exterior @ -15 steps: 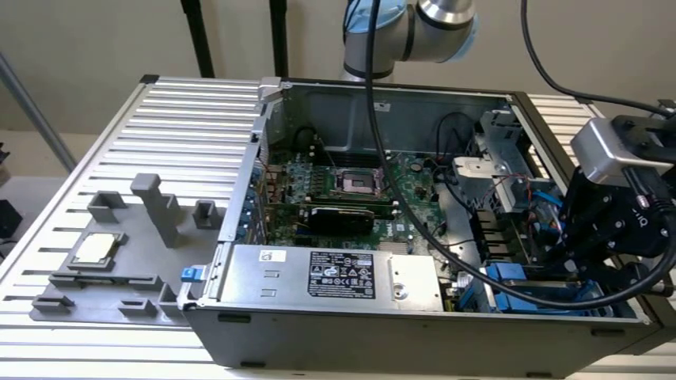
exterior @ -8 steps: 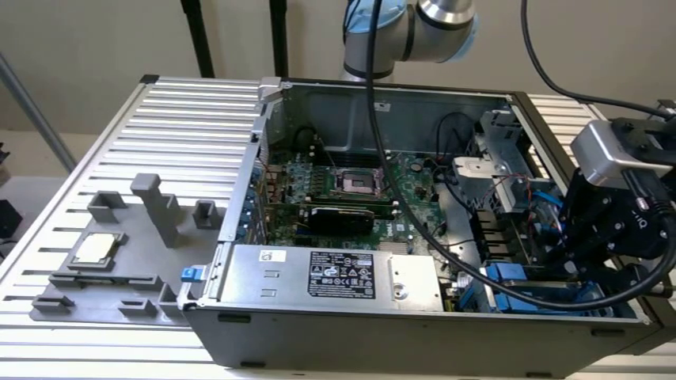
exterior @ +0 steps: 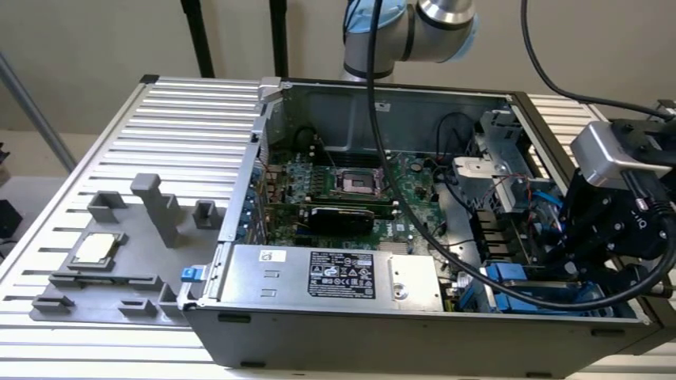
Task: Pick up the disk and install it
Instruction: 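Insert the first disk wire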
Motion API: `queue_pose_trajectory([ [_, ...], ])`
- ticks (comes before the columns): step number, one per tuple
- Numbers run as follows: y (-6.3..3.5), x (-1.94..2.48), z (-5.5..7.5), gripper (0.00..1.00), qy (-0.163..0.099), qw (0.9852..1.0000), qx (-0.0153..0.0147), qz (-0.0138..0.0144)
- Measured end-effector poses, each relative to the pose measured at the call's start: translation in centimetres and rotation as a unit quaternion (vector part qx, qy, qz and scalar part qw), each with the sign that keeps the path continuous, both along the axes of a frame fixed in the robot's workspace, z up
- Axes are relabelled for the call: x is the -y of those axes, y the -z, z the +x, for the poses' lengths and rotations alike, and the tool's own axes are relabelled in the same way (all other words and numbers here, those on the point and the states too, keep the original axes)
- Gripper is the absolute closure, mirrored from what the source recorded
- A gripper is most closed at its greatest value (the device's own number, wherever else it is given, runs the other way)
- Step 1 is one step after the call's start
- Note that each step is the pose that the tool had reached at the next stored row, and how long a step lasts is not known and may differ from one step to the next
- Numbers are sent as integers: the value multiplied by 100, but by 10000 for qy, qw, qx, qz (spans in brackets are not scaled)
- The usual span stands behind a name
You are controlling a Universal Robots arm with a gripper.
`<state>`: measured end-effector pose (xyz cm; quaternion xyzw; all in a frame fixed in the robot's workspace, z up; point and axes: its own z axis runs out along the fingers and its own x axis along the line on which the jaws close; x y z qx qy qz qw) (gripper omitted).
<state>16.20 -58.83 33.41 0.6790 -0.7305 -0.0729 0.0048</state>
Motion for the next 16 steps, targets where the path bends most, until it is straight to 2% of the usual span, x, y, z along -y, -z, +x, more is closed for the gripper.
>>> queue_pose_trajectory([
  [2,-1,1,0,82,0,10000,-2,-1],
  [3,-16,0,-1,76,0,10000,-3,-5],
  [10,-134,0,-23,76,0,10000,-8,-7],
  [16,-138,1,-256,76,0,10000,-8,-7],
])
